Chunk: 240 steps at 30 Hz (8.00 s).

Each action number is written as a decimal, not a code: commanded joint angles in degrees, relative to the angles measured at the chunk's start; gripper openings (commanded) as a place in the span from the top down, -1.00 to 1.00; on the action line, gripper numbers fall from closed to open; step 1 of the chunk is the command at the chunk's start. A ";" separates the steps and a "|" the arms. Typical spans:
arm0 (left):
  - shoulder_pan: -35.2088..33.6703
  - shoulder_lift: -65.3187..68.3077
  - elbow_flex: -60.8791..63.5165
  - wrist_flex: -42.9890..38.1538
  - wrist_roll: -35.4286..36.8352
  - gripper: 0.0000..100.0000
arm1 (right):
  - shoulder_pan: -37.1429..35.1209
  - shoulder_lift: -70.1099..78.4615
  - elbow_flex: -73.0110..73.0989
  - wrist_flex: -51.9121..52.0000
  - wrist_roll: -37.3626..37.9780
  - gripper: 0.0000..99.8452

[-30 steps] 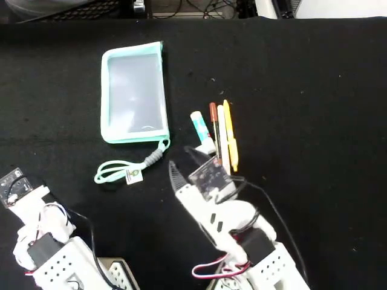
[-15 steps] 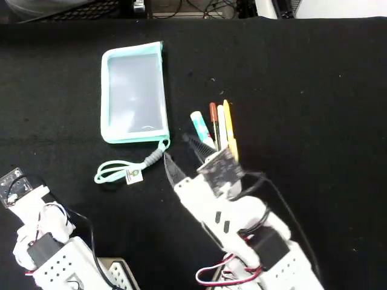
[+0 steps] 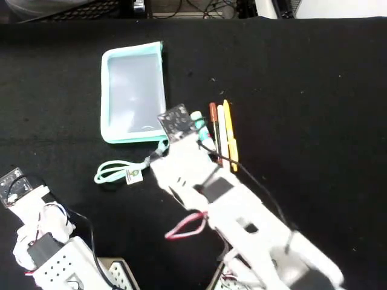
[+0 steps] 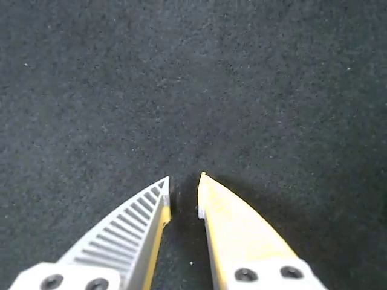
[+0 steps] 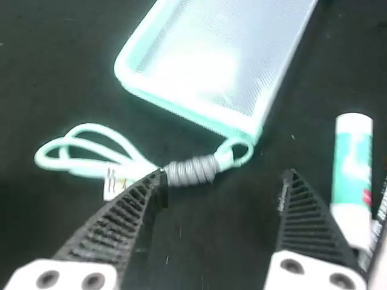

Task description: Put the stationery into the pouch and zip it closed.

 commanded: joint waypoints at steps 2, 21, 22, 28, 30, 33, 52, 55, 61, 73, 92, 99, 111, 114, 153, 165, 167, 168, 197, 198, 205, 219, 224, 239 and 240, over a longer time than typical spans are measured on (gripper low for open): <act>-0.40 -0.44 0.75 -0.70 -0.26 0.81 | -0.44 17.36 -9.71 -7.03 -0.79 0.40; -0.57 -0.44 0.75 -0.70 -0.26 0.81 | -0.44 31.08 -20.44 -1.32 -5.54 0.89; -0.57 -0.44 0.75 -0.70 -0.26 0.81 | -0.44 30.99 -20.53 -0.53 -5.54 0.90; -0.66 -0.44 0.75 -0.70 -0.26 0.81 | 0.00 30.99 -23.34 7.03 -5.45 0.92; -0.66 -0.44 0.75 -0.70 -0.26 0.81 | 0.26 30.99 -25.71 11.78 -5.45 0.81; -0.66 -0.44 0.75 -0.70 -0.26 0.81 | 0.53 31.60 -29.93 19.69 -5.54 0.55; -0.66 -0.44 0.75 -0.70 -0.26 0.81 | -2.73 46.37 -41.01 18.64 -17.23 0.48; -0.66 -0.44 0.75 -0.70 -0.26 0.81 | -2.64 49.54 -46.99 26.90 -16.88 0.48; -0.66 -0.44 0.75 -0.70 -0.26 0.81 | -2.64 57.01 -56.84 43.16 -16.88 0.65; -0.66 -0.44 0.75 -0.70 -0.26 0.81 | 14.59 59.82 -63.96 55.03 0.88 0.97; -0.66 -0.44 0.75 -0.62 -0.26 0.81 | 5.63 41.36 -51.21 49.93 8.26 0.74; -0.66 -0.44 0.75 -0.62 -0.26 0.81 | 0.62 34.15 -36.88 33.67 8.26 0.69; -0.66 -0.44 0.75 -0.62 -0.26 0.81 | 0.44 33.01 -28.88 14.77 7.82 0.68; -0.66 -0.44 0.75 -0.62 -0.26 0.81 | 0.09 33.01 -32.40 20.66 6.33 0.68; -0.66 -0.44 0.75 -0.62 -0.26 0.81 | -1.23 62.73 -66.68 48.88 -11.87 0.54; -0.57 -0.44 0.75 -0.62 -0.26 0.81 | 4.31 62.81 -67.65 51.78 -14.07 0.55; -0.48 -0.44 0.75 -0.62 -0.26 0.81 | 6.77 62.29 -68.26 53.98 -14.07 0.55; -0.48 -0.44 0.75 -0.62 -0.26 0.81 | 7.56 61.93 -68.70 55.30 -13.71 0.55; -0.40 -0.44 0.75 -0.62 -0.26 0.81 | 2.46 45.76 -57.63 47.21 -15.12 0.54; -0.40 -0.44 0.75 -0.62 -0.26 0.81 | 2.02 46.37 -56.40 44.48 -17.58 0.54; -0.40 -0.44 0.75 -0.62 -0.26 0.81 | -0.79 50.95 -55.78 39.21 -21.27 0.54; -0.40 -0.44 0.75 -0.62 -0.26 0.81 | 2.20 60.88 -64.92 50.37 -20.75 0.55; -0.40 -0.44 0.75 -0.62 -0.26 0.81 | 9.23 60.88 -67.30 55.21 -20.13 0.59; -0.40 -0.44 0.75 -0.62 -0.26 0.81 | 12.66 52.44 -60.79 57.05 4.48 0.98; -0.40 -0.44 0.75 -0.62 -0.26 0.81 | 11.96 50.33 -58.24 56.62 6.15 0.98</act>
